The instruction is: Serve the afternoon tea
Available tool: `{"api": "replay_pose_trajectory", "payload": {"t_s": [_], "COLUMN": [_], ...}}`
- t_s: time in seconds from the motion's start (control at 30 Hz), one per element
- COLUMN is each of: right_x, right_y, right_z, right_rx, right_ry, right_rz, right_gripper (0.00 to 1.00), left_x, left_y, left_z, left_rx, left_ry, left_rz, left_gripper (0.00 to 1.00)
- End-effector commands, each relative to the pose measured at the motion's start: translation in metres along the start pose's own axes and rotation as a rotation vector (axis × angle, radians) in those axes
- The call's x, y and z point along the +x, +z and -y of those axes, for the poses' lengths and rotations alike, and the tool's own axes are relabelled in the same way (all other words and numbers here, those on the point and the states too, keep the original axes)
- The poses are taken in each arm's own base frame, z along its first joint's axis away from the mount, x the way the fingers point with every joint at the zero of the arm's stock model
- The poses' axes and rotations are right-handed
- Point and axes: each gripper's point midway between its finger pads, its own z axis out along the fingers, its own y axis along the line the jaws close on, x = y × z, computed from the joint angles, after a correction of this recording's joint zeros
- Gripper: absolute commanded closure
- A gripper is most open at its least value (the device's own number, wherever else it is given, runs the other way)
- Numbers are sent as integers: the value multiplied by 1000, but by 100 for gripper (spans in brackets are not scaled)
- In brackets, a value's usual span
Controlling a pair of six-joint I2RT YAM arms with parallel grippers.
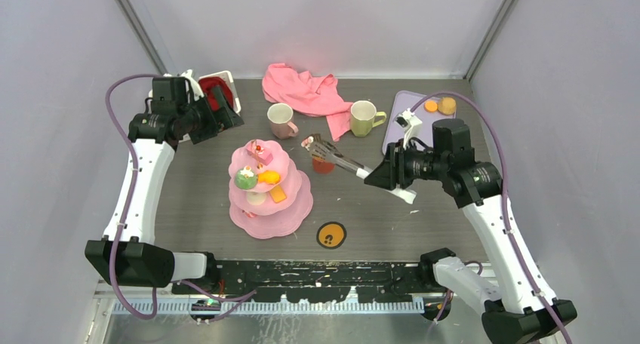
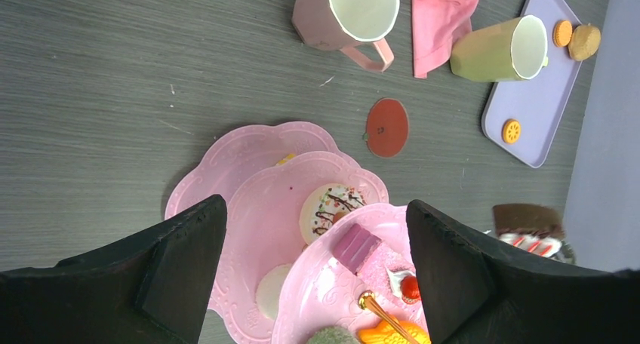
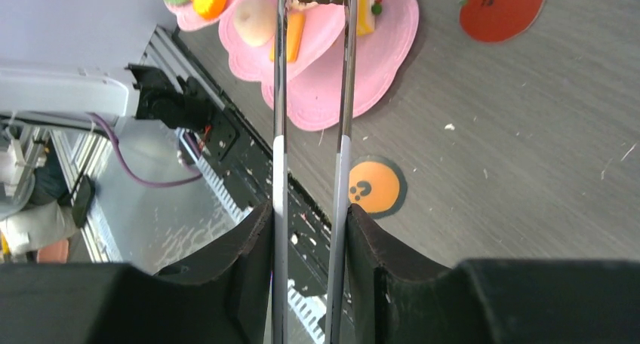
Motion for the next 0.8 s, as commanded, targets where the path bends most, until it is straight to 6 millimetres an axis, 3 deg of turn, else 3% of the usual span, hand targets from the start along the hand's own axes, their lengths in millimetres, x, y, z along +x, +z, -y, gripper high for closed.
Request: {"api": "replay_pose_trajectory", "payload": {"t_s": [0.0,0.37,0.77], "right_x": [15,85,97], "right_y": [1,30,81], "right_z": [-4,16,-4], "right_rx": [-5,14,-96], "right_ry": [-9,100,21], "right_rz": [-52,-265,-320], "right_gripper": [99,99,99], "left_x": [-21,-21,-18], "left_y": [-9,-1,-1], "left_z": [10,9,7], "left_rx": [22,25,18], "left_ry": [19,11,11], "left_rz": [68,53,51], "left_gripper": [12,12,12]}}
